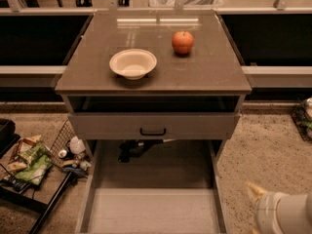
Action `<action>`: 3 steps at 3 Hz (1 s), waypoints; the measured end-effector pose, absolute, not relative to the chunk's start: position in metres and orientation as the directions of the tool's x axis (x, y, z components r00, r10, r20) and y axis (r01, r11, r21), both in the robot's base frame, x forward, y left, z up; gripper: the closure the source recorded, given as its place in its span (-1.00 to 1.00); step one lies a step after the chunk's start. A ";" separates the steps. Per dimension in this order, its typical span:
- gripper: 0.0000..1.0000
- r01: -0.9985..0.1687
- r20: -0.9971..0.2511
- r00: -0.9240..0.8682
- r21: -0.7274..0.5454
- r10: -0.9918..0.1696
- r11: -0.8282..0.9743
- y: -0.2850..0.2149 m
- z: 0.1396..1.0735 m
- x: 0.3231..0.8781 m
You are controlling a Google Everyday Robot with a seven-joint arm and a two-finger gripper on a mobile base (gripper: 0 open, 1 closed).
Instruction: Close middle drawer
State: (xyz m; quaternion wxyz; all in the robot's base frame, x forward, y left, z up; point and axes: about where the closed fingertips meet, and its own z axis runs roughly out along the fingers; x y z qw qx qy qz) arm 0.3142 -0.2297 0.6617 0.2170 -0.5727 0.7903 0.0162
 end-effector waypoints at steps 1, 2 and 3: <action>-0.26 -0.930 -0.404 -0.246 -0.156 -0.881 0.332 -0.206 0.580 0.295; 0.20 -0.939 -0.444 -0.252 -0.103 -0.860 0.329 -0.192 0.514 0.277; 0.67 -0.945 -0.494 -0.255 -0.057 -0.831 0.323 -0.181 0.467 0.266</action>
Offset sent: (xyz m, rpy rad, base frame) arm -0.0603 0.0556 -0.2339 0.1970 0.1405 0.0498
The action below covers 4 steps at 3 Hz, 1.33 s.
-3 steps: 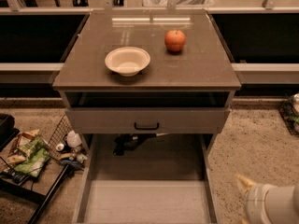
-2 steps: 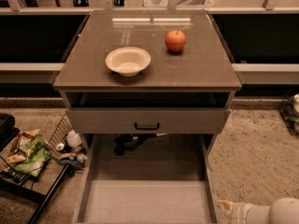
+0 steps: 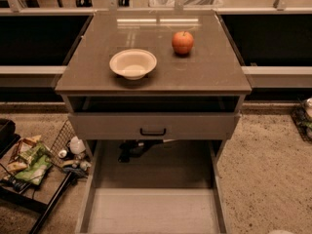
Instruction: Close middle drawer
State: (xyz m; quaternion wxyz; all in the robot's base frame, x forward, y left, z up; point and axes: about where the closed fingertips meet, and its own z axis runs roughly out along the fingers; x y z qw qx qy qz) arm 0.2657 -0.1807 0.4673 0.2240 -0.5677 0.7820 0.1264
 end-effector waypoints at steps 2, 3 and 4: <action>1.00 -0.952 -0.578 -0.261 0.020 -0.774 0.306 -0.160 0.409 0.253; 1.00 -0.956 -0.574 -0.256 0.031 -0.778 0.292 -0.157 0.405 0.247; 1.00 -0.963 -0.621 -0.234 0.040 -0.748 0.268 -0.148 0.384 0.248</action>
Offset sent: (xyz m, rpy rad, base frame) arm -0.0042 0.0101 -0.0398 0.0774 0.0135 0.0166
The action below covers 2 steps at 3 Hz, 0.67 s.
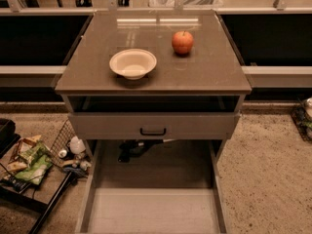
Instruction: Close middle drawer
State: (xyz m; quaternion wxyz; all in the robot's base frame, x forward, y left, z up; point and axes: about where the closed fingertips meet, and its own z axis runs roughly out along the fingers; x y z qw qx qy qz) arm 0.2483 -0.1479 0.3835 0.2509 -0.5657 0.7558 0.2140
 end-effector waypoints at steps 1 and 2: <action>1.00 -0.974 -0.700 -0.203 0.072 -0.684 0.215 -0.121 0.344 0.259; 1.00 -0.980 -0.746 -0.186 0.093 -0.640 0.176 -0.101 0.319 0.271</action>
Offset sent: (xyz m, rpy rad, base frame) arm 0.0606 0.0900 -0.1225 0.3487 0.0268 0.1491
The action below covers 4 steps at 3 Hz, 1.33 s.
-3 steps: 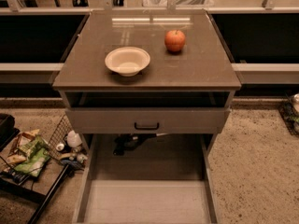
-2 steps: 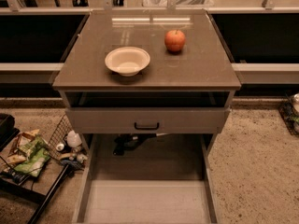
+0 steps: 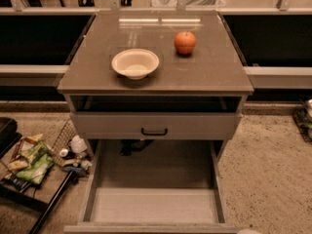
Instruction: Close middle drawer
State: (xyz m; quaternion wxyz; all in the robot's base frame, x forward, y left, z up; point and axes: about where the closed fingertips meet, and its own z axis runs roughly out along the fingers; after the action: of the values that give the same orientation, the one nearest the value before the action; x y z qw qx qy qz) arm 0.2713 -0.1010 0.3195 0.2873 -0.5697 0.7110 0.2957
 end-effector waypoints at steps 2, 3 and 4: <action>1.00 -0.988 -0.785 -0.143 0.082 -0.602 0.128 -0.078 0.303 0.307; 1.00 -0.993 -0.798 -0.106 0.058 -0.593 0.099 -0.066 0.307 0.350; 1.00 -0.996 -0.805 -0.082 0.043 -0.588 0.081 -0.058 0.310 0.373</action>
Offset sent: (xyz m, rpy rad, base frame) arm 0.1501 0.0585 -0.0226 0.1252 -0.1024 0.1284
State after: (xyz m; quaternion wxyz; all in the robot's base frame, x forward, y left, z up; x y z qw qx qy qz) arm 0.3731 -0.0585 0.3105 0.3189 -0.5976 0.6624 0.3200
